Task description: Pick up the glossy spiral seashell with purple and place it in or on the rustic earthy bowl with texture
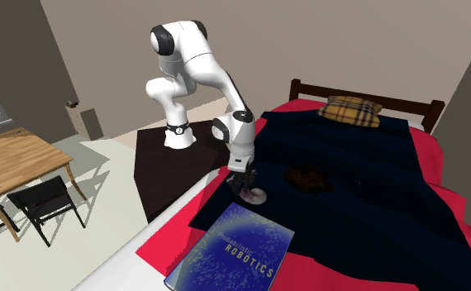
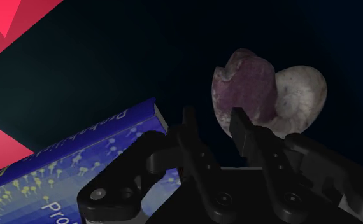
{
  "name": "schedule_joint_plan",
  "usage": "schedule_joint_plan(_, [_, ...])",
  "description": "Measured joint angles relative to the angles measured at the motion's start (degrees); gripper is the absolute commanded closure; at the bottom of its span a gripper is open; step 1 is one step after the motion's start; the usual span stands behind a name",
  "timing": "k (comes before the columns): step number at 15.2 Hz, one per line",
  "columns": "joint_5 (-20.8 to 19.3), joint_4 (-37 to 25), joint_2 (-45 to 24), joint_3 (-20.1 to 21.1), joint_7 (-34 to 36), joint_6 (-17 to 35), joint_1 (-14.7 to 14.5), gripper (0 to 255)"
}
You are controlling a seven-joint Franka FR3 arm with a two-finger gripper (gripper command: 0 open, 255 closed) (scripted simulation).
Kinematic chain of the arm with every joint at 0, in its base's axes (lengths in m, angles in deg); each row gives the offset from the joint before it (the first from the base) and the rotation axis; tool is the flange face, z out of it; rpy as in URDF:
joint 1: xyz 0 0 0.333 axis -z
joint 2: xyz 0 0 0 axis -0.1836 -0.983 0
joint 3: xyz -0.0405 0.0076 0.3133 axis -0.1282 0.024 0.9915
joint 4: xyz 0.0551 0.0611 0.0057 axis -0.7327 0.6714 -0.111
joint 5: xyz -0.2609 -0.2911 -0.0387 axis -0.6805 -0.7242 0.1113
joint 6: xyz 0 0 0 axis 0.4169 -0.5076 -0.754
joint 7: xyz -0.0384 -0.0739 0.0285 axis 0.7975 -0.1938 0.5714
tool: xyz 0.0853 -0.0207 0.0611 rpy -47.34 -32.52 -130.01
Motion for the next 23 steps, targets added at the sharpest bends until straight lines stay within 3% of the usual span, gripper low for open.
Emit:
schedule_joint_plan(7, [0.00,0.00,0.00,0.00,0.00,0.00,0.00,255])
schedule_joint_plan(8, [0.00,0.00,0.00,0.00,0.00,0.00,0.00,0])
schedule_joint_plan(9, [0.00,0.00,0.00,0.00,0.00,0.00,0.00,0])
schedule_joint_plan(10, [1.30,1.66,0.78,2.23,-2.95,1.35,2.16,0])
schedule_joint_plan(12, [5.79,5.92,1.94,10.15,-20.67,4.94,10.42,0])
schedule_joint_plan(14, [6.93,7.15,1.27,13.15,-28.68,6.84,13.60,0])
schedule_joint_plan(23, [5.29,6.70,-3.28,12.25,-30.17,10.93,12.72,0])
